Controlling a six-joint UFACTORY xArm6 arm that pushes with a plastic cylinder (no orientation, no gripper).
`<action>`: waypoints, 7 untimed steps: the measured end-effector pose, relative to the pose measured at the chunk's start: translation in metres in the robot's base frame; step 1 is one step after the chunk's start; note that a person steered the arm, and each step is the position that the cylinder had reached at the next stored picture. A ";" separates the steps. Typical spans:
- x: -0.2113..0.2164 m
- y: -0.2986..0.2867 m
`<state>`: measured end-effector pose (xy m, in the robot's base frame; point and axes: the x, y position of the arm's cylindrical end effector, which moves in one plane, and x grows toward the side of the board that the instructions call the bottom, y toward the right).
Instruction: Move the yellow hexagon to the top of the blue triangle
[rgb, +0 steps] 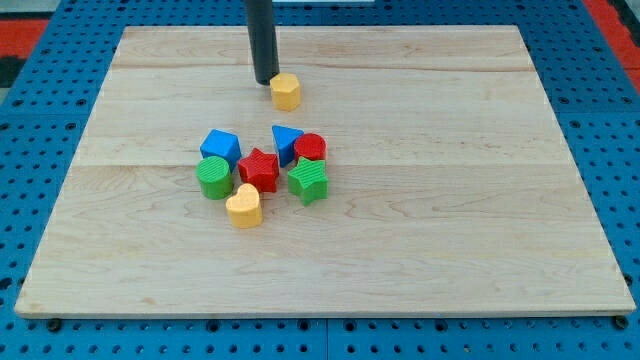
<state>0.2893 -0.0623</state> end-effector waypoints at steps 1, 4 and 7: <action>-0.007 0.008; 0.043 0.007; 0.039 0.009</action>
